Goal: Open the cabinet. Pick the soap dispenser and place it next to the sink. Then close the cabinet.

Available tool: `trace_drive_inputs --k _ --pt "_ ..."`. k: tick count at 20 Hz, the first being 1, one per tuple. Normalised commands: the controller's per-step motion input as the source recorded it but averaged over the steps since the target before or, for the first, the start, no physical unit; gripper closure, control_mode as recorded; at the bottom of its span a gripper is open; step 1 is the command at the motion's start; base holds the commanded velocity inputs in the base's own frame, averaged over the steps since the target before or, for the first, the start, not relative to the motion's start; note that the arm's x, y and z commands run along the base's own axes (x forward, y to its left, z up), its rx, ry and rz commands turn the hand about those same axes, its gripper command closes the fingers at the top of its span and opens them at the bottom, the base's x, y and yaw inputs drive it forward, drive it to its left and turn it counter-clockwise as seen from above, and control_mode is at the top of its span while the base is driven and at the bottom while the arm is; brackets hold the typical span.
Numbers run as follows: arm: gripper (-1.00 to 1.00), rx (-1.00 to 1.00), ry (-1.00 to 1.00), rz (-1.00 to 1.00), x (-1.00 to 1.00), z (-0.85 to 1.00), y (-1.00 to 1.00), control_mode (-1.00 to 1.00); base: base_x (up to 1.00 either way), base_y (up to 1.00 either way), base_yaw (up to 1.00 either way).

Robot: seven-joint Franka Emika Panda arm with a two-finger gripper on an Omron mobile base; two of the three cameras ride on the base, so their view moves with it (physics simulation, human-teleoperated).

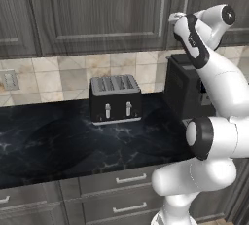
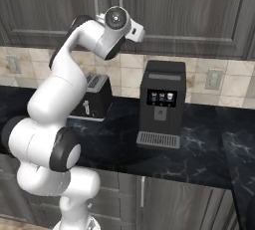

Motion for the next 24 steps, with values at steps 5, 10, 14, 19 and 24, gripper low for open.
trace_drive_inputs --k 5,10,14,19,24 --pt "-1.0 0.0 0.0 0.0 0.42 0.0 0.0 -1.0 0.0 0.0 0.0" --pt "-1.0 0.0 0.0 0.0 0.29 0.0 0.0 -1.0 0.0 0.0 0.0" --pt "-1.0 0.0 0.0 0.0 0.02 0.0 0.0 -1.0 0.0 0.0 0.0" --pt "1.0 0.0 0.0 0.0 0.0 0.0 0.0 -1.0 0.0 0.0 0.0" --pt "1.0 0.0 0.0 0.0 0.0 0.0 0.0 -1.0 0.0 0.0 0.0"
